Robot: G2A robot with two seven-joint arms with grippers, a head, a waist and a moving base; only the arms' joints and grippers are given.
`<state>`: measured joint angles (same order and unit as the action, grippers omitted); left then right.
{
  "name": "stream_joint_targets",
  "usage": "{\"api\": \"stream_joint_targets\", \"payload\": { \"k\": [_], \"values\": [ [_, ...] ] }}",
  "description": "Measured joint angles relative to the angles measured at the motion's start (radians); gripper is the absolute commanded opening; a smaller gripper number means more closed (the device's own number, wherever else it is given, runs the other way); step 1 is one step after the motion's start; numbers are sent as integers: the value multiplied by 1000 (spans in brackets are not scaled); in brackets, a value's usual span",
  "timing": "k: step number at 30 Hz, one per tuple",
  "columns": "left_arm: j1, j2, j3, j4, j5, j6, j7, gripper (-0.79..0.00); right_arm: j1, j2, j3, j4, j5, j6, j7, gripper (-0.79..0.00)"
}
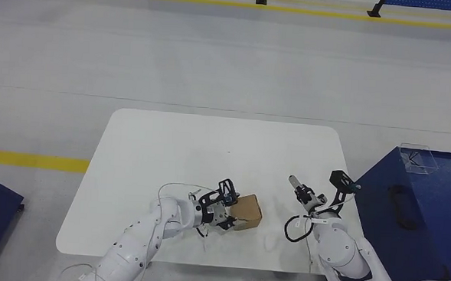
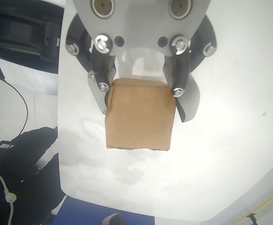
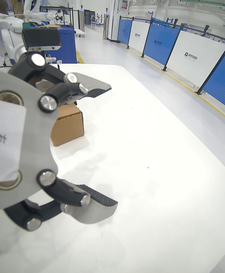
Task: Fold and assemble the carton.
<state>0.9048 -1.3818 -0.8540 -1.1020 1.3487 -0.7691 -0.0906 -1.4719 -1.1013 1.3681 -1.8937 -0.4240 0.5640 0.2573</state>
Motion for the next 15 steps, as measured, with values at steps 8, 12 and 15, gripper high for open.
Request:
{"api": "stream_joint_targets", "payload": {
  "k": [8, 12, 15],
  "values": [
    [8, 3, -8, -12, -8, 5, 39, -785, 0, 0, 0, 0, 0, 0, 0, 0],
    [8, 3, -8, -12, -8, 5, 39, -785, 0, 0, 0, 0, 0, 0, 0, 0],
    [8, 3, -8, -12, -8, 5, 39, -785, 0, 0, 0, 0, 0, 0, 0, 0]
  ]
}}
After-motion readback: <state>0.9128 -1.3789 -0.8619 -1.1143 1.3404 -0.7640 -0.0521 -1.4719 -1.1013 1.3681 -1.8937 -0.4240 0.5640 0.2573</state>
